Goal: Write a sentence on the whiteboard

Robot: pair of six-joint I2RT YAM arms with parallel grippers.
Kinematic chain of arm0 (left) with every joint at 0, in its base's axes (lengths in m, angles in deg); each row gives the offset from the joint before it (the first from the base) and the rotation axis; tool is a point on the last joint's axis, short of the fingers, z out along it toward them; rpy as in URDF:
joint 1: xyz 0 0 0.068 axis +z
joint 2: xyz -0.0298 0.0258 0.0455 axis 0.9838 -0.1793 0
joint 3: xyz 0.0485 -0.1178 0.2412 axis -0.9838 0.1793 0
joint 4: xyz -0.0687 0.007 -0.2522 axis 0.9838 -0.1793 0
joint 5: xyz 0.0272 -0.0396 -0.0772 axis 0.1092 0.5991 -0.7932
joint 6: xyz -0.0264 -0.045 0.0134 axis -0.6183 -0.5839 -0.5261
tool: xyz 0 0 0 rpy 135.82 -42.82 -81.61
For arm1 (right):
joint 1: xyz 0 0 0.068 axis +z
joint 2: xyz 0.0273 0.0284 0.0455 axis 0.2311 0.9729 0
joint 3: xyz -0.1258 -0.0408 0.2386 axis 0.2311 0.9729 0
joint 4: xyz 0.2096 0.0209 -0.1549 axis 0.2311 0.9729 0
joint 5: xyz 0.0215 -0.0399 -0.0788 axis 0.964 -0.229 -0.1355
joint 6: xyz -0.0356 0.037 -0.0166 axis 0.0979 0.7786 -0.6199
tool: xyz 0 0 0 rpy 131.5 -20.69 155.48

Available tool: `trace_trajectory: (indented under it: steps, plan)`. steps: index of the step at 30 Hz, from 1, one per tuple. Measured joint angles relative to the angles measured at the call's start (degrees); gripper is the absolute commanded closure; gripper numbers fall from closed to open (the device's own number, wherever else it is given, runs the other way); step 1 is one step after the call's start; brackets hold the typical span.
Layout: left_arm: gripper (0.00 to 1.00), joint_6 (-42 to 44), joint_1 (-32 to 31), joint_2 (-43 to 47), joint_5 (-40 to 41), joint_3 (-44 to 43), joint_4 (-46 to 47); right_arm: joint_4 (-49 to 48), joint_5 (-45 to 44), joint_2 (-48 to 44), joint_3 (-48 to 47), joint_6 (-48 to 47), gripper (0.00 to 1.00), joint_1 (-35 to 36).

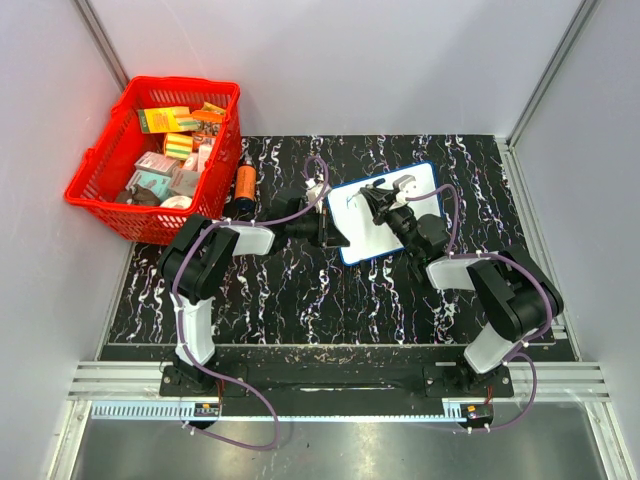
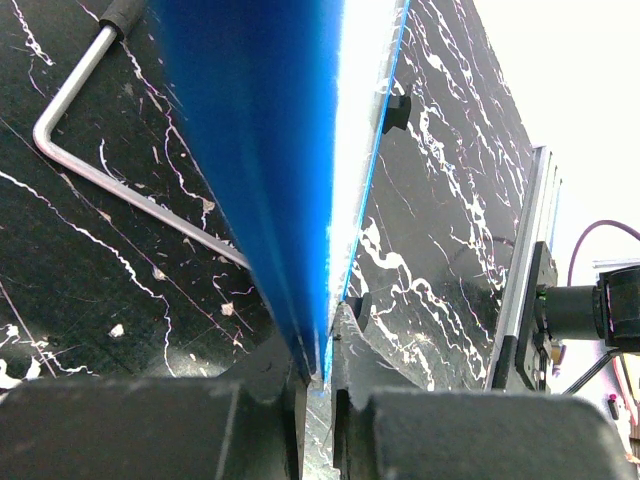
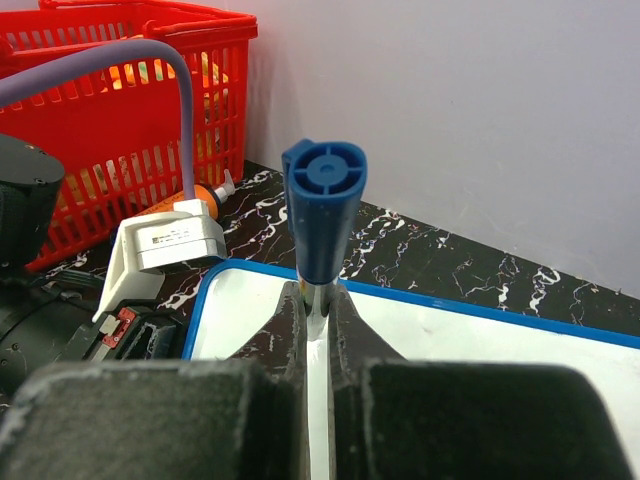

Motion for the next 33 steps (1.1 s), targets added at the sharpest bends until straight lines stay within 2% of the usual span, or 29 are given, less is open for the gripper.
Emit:
trace_trajectory:
  steps: [33]
  plan:
    - [1.0, -0.5, 0.0, -0.2, 0.1, 0.1, 0.5, -0.1, -0.1, -2.5, 3.4, 0.3, 1.0, -0.2]
